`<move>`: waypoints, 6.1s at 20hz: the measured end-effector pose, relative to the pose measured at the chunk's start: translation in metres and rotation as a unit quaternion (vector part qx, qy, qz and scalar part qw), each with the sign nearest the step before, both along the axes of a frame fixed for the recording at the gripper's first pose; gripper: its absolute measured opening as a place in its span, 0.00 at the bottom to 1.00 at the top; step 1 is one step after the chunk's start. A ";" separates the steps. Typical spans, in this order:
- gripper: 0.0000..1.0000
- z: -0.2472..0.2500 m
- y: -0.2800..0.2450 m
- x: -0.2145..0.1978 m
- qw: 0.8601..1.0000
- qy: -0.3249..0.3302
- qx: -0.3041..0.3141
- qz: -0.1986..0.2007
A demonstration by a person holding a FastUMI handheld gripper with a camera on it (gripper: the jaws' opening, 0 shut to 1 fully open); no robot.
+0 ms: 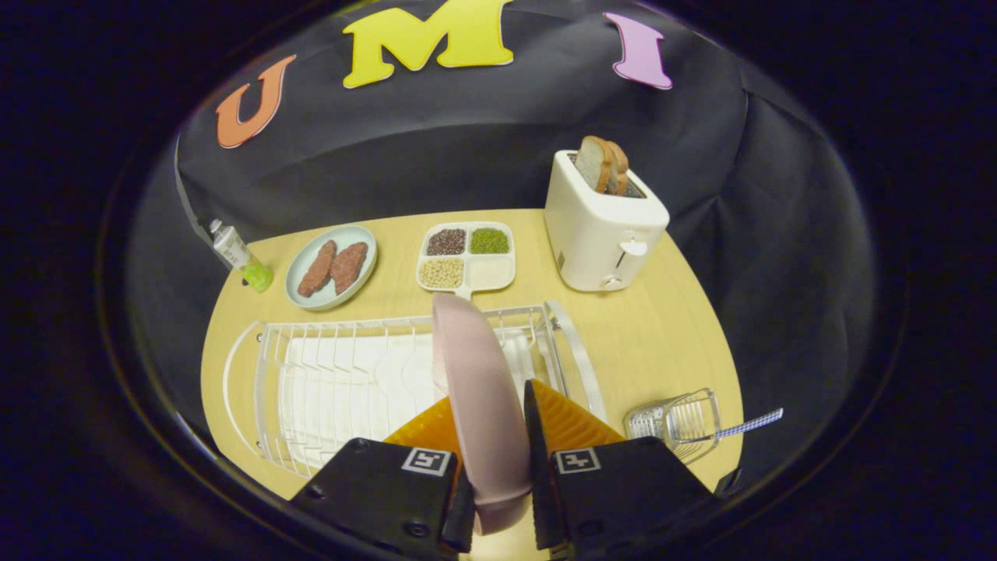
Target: Take the plate from the dish rack, then take the spoon from the basket and place it into the plate.
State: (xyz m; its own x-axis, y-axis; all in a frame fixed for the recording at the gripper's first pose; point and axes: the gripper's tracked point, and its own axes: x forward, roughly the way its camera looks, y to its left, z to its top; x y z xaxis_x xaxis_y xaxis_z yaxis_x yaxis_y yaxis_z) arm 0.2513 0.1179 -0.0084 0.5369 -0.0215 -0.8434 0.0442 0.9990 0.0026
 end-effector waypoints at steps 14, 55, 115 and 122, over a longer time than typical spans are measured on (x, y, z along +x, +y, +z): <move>0.32 0.057 -0.006 -0.080 0.995 -0.048 0.076 0.034; 0.68 -0.121 -0.034 -0.217 0.948 -0.011 0.314 0.055; 0.08 0.120 -0.139 -0.135 0.873 -0.468 0.138 0.016; 0.08 0.103 -0.075 -0.164 0.890 -0.436 0.126 0.042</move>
State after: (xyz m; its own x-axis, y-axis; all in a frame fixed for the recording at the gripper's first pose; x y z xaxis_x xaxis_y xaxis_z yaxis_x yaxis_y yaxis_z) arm 0.0875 0.0429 0.0941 0.9806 0.1793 -0.0789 -0.1579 0.9618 0.2234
